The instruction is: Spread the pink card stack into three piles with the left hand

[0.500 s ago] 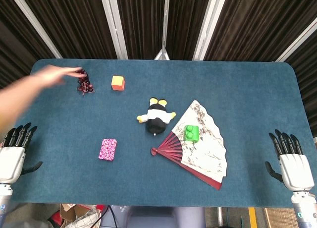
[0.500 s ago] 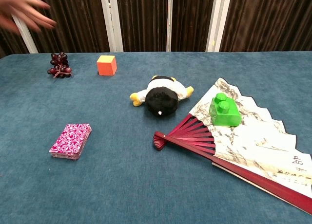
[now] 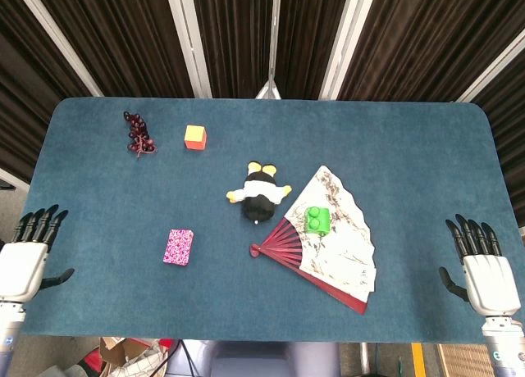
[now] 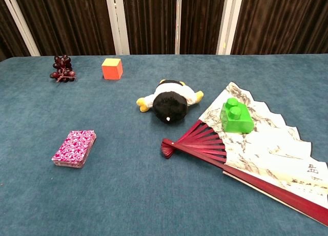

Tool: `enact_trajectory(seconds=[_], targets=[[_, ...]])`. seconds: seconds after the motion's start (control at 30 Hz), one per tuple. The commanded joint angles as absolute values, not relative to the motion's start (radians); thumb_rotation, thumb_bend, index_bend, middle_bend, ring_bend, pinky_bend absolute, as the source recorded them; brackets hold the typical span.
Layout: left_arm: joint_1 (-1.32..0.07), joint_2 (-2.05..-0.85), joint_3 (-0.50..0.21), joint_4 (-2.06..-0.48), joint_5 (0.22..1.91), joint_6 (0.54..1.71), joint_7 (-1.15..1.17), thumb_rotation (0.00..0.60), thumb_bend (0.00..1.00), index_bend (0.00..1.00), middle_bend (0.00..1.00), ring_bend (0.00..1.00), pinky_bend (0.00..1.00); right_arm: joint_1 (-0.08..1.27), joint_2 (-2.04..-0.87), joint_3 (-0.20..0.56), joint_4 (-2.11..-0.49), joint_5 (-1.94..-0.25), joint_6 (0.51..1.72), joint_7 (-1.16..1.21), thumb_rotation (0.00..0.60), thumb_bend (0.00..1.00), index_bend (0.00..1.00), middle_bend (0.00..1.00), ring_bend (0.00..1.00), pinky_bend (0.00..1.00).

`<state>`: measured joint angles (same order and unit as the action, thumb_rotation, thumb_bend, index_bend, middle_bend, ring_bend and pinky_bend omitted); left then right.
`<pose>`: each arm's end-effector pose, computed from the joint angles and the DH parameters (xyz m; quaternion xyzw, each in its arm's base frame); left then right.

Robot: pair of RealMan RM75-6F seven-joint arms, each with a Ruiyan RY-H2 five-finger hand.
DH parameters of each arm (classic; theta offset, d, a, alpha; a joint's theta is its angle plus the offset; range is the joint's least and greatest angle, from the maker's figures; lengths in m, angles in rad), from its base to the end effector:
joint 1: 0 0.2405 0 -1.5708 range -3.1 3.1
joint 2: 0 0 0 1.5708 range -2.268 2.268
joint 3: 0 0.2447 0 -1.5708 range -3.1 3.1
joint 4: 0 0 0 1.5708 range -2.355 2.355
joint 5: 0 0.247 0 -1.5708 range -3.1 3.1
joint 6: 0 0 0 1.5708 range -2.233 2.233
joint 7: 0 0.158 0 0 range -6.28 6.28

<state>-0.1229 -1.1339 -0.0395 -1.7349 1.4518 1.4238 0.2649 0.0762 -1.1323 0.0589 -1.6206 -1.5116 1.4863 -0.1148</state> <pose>-0.2870 0.2024 0.0946 -0.6337 -0.3681 -0.3335 0.5930 -0.3107 -0.1964 0.1158 0.6115 -0.3569 0.3649 0.6046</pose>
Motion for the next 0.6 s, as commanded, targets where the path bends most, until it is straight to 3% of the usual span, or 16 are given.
enact_trajectory(seconds=[0.03,0.23,0.4,0.6], targets=[[-0.161,-1.123,-0.051,-1.777,1.411,1.357,0.304,0.6,0.13,0.01,0.0,0.0,0.0,0.078,-1.133,0.061,-1.622,-1.511,1.486,-0.114,0.6,0.37,0.0,0.0,0.0,0.05],[-0.265,-1.14,-0.093,-1.829,1.263,1.187,0.419,0.6,0.13,0.13,0.0,0.0,0.0,0.078,-1.132,0.06,-1.619,-1.512,1.485,-0.105,0.6,0.37,0.0,0.0,0.0,0.05],[-0.373,-1.223,-0.127,-1.834,1.081,1.076,0.589,0.6,0.13,0.1,0.0,0.0,0.0,0.08,-1.13,0.06,-1.618,-1.515,1.482,-0.095,0.6,0.37,0.0,0.0,0.0,0.05],[-0.479,-1.345,-0.138,-1.82,0.884,1.044,0.767,0.6,0.13,0.09,0.0,0.0,0.0,0.081,-1.13,0.059,-1.618,-1.516,1.481,-0.094,0.6,0.37,0.0,0.0,0.0,0.05]])
